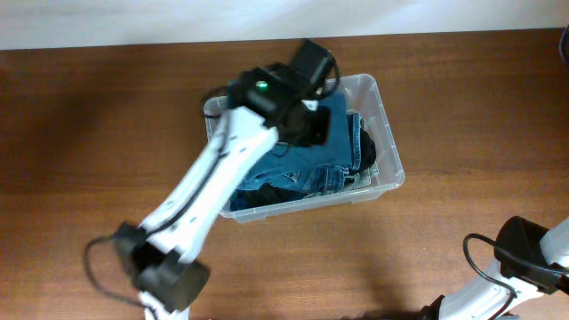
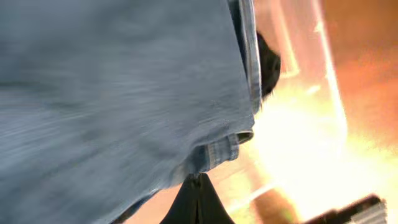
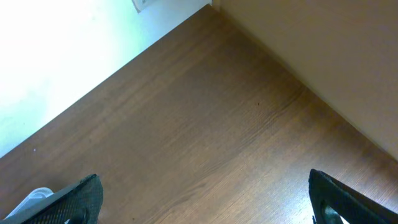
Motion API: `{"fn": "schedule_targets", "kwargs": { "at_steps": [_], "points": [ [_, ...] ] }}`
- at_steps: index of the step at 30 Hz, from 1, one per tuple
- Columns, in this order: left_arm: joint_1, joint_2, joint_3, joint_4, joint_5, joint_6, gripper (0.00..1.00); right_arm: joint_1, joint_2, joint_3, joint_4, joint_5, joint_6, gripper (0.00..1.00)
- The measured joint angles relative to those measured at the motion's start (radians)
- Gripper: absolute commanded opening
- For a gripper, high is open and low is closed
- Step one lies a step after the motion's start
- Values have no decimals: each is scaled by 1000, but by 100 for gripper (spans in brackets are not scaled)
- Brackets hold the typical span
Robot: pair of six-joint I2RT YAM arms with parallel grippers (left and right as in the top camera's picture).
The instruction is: Pack container
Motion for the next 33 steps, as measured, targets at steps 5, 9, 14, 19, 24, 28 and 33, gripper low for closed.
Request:
{"fn": "schedule_targets", "kwargs": {
  "at_steps": [5, 9, 14, 19, 24, 28, 33],
  "points": [
    [31, -41, 9, -74, -107, -14, 0, 0, 0, 0, 0, 0, 0, 99],
    [52, 14, -36, -44, -140, -21, 0, 0, 0, 0, 0, 0, 0, 98],
    [56, 113, -175, 65, -153, -53, 0, 0, 0, 0, 0, 0, 0, 98],
    [56, 154, -306, 189, -148, -66, 0, 0, 0, 0, 0, 0, 0, 98],
    [56, 152, -332, 207, -140, -66, 0, 0, 0, 0, 0, 0, 0, 98],
    [56, 153, -288, 165, -138, -66, 0, 0, 0, 0, 0, 0, 0, 98],
    [57, 154, -196, 87, -145, -66, 0, 0, 0, 0, 0, 0, -1, 98]
  ]
}}
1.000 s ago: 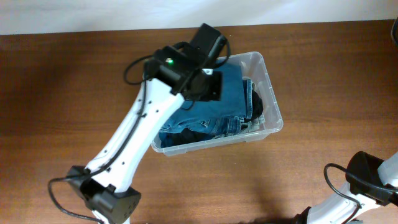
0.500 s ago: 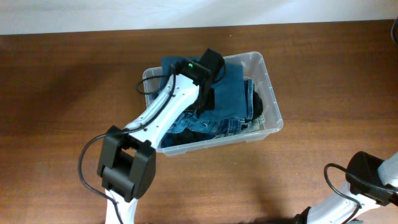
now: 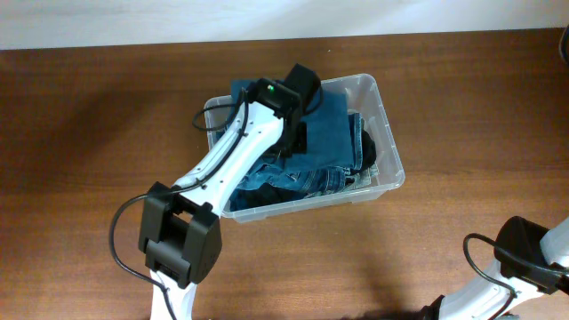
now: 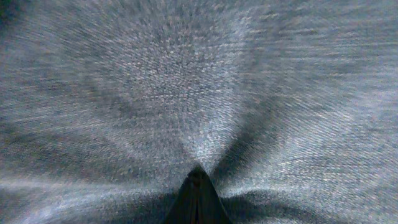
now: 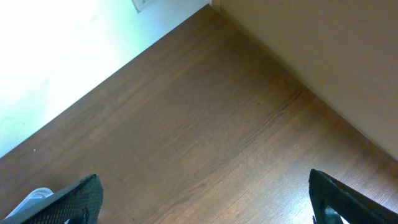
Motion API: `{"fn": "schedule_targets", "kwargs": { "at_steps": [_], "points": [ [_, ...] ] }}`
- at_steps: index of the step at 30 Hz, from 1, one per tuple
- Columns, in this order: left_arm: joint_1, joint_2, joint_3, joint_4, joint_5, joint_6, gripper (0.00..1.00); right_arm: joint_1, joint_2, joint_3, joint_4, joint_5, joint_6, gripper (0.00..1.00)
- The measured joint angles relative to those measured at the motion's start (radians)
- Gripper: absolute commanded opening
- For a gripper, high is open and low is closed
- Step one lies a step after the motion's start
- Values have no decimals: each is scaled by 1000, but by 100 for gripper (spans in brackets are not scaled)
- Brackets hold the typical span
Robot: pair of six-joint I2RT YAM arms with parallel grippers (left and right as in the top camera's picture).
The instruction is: Pack container
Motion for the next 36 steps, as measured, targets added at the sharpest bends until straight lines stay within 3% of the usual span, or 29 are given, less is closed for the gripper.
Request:
{"fn": "schedule_targets", "kwargs": {
  "at_steps": [10, 17, 20, 21, 22, 24, 29, 36],
  "points": [
    [9, -158, 140, -46, -264, 0, 0, 0, 0, 0, 0, 0, 1, 98],
    [87, -168, 143, -175, -282, -17, 1, 0, 0, 0, 0, 0, 0, 98],
    [116, -168, 143, -185, -230, -31, 13, 0, 0, 0, 0, 0, 0, 98],
    [124, -168, 143, -198, -198, -32, 54, 0, 0, 0, 0, 0, 1, 98],
    [138, -168, 143, -219, -143, -26, 74, 0, 0, 0, 0, 0, 1, 98],
    [154, -168, 143, -261, -74, -19, 97, 0, 0, 0, 0, 0, 0, 99],
    [195, -167, 143, -362, 51, -14, 99, 0, 0, 0, 0, 0, 0, 98],
    [201, -167, 105, -345, 220, 26, 99, 0, 0, 0, 0, 0, 1, 98]
  ]
}}
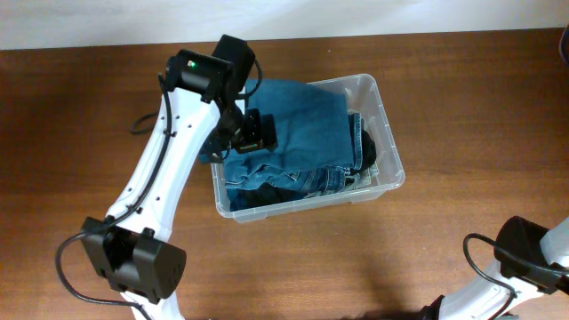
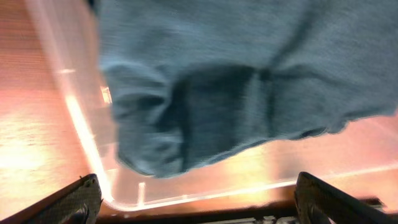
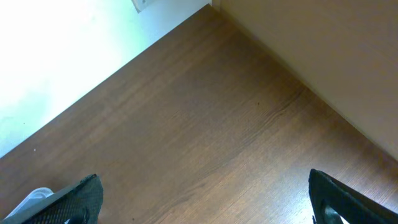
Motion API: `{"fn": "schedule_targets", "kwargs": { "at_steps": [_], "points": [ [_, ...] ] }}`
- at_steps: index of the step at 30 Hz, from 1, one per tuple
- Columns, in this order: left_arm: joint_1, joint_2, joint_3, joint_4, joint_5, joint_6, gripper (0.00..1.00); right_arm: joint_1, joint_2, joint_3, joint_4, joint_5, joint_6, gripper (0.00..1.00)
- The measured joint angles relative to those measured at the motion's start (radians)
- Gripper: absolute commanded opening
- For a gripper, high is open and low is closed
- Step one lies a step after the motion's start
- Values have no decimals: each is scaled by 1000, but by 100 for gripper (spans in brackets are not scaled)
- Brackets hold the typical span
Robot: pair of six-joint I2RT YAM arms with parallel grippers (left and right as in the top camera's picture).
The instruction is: Pack container
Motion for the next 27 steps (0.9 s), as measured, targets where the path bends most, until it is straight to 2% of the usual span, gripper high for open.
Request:
{"fn": "schedule_targets", "kwargs": {
  "at_steps": [4, 10, 18, 27],
  "points": [
    [0, 1, -63, 60, 101, 17, 99, 0, 0, 0, 0, 0, 0, 98],
    [0, 2, -142, 56, 134, 19, 96, 0, 0, 0, 0, 0, 1, 98],
    [0, -13, -148, 22, 60, -1, 97, 0, 0, 0, 0, 0, 0, 98],
    [-39, -203, -158, 28, -67, -43, 97, 0, 0, 0, 0, 0, 0, 98]
  ]
}}
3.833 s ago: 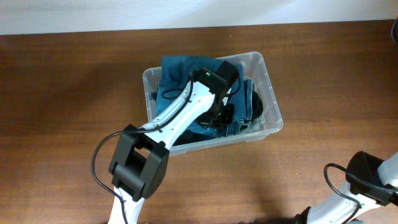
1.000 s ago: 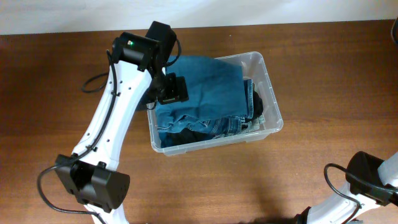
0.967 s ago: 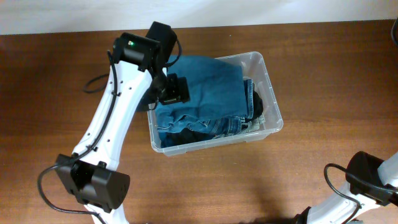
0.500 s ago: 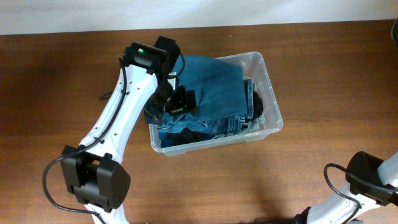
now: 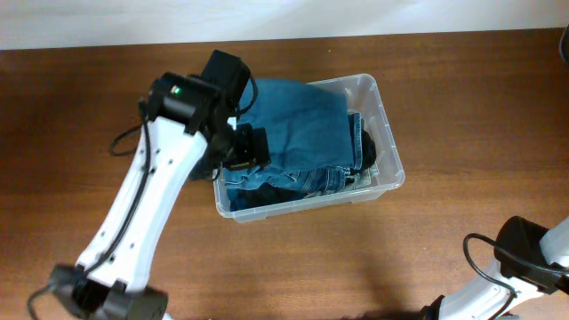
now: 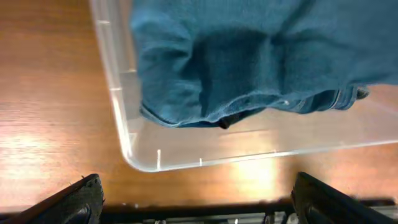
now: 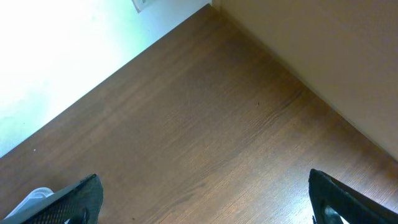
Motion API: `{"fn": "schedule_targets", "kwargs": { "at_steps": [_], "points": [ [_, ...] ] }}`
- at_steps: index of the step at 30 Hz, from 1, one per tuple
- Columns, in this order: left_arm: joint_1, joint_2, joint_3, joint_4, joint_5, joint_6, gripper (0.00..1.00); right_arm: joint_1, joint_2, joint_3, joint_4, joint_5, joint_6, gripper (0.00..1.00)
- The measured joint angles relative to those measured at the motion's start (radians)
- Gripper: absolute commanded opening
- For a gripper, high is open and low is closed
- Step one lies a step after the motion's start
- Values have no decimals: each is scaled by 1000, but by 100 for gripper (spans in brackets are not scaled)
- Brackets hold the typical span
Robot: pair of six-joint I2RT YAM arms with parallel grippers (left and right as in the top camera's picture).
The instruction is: Pack container
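A clear plastic bin [image 5: 392, 158] stands mid-table, filled with folded clothes. A blue pair of jeans [image 5: 298, 116] lies on top, over lighter denim [image 5: 307, 182] and a dark garment [image 5: 366, 153]. My left gripper [image 5: 246, 147] hovers at the bin's left wall, open and empty. In the left wrist view the jeans [image 6: 249, 56] bulge over the bin's rounded corner [image 6: 132, 158], and the left gripper [image 6: 198, 208] has its fingertips [image 6: 81, 198] wide apart. The right gripper [image 7: 202, 205] is open over bare wood, far from the bin.
The brown wooden table [image 5: 462, 80] runs to a white wall at the back. The right arm [image 5: 532, 256] is folded at the front right corner. My left arm [image 5: 142, 213] stretches from the front left up to the bin.
My left gripper, still open, has shifted a little down and left along the bin's left wall. Its camera now shows more of the bin's corner and the table beside it.
My left gripper was shut over the jeans in the bin. Then it was shut with its tip pressed into the denim at the bin's middle. Then it was open at the bin's left wall, where it stays. The right arm has not moved.
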Motion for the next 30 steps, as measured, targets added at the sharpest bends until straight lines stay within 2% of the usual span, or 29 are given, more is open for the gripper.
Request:
{"fn": "schedule_targets", "kwargs": {
  "at_steps": [4, 8, 11, 30],
  "points": [
    [-35, -68, -108, 101, -56, -48, 97, 0, 0, 0, 0, 0, 0, 98],
    [-65, -109, -331, 302, -69, -104, 97, 0, 0, 0, 0, 0, 0, 98],
    [-65, -113, -406, 402, -61, -134, 97, 0, 0, 0, 0, 0, 0, 98],
    [-65, -117, -498, 505, -84, -275, 98, 0, 0, 0, 0, 0, 0, 98]
  ]
}}
